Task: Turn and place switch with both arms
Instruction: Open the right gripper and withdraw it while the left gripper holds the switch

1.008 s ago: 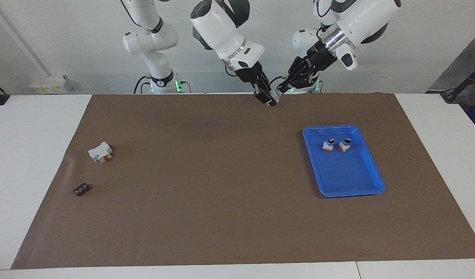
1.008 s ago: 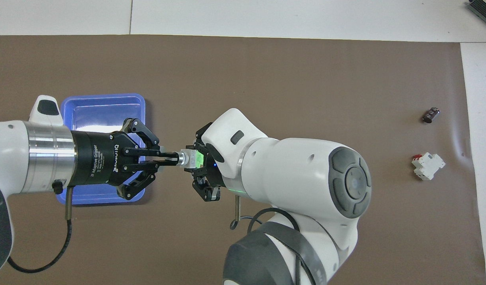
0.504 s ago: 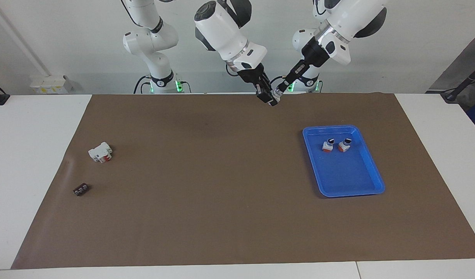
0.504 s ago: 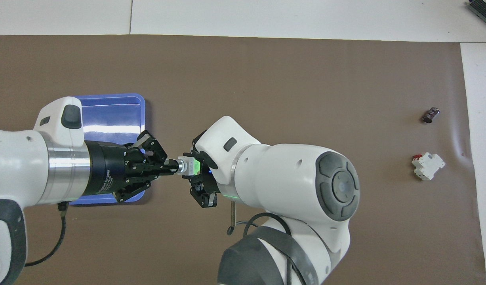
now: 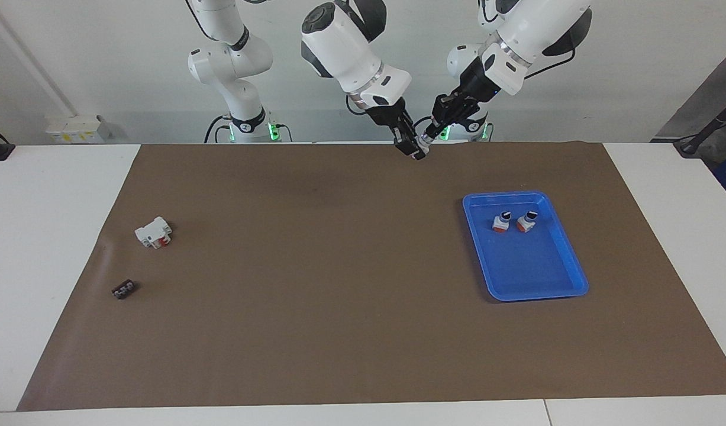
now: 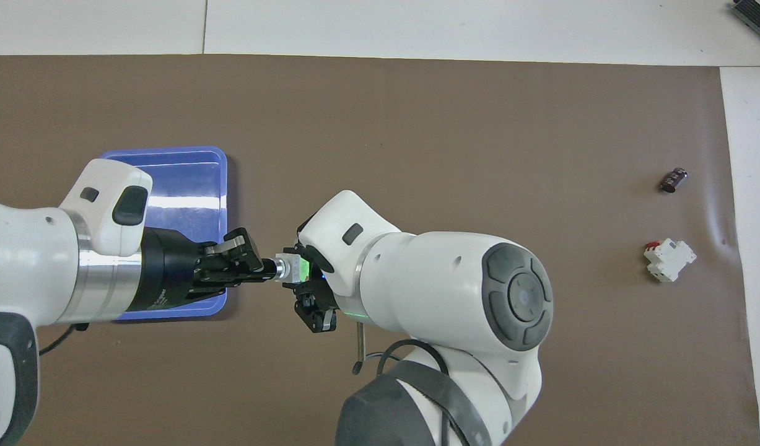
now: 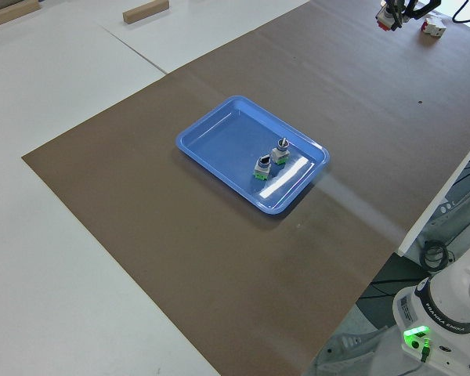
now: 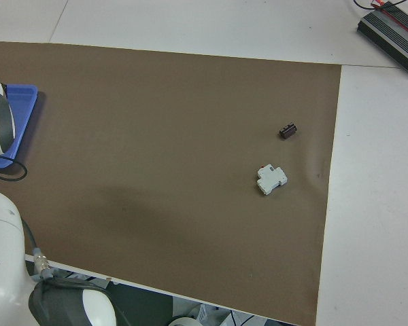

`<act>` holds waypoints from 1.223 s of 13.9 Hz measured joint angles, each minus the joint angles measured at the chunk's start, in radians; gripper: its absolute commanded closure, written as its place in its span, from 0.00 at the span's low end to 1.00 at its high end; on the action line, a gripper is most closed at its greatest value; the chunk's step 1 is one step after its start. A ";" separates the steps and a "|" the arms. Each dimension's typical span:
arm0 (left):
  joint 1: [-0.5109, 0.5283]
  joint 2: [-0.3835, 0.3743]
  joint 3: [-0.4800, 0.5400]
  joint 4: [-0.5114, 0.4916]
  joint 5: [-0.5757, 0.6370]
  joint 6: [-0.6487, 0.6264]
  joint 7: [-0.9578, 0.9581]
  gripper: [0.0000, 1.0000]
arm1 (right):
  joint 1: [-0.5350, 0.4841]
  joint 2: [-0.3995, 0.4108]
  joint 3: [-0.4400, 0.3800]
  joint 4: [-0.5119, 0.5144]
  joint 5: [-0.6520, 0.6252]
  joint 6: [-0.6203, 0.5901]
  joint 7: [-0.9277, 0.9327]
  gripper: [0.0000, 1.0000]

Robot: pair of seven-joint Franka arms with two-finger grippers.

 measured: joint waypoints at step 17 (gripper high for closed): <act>0.012 -0.006 -0.001 0.000 -0.002 -0.047 0.070 1.00 | 0.005 0.001 -0.001 0.001 0.001 0.011 0.052 0.00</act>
